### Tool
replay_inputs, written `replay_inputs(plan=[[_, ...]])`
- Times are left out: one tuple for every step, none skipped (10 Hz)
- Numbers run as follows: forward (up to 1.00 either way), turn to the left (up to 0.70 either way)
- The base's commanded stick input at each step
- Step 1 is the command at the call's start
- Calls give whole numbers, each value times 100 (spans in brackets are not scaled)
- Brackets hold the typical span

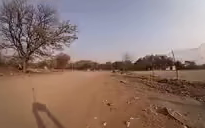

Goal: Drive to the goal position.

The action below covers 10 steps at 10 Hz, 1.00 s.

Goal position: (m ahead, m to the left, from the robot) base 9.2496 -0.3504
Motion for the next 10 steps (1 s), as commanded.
replay_inputs(plan=[[70,32],[70,0],[70,0],[70,0],[70,0],[70,0],[70,0],[70,0],[70,0],[70,0]])
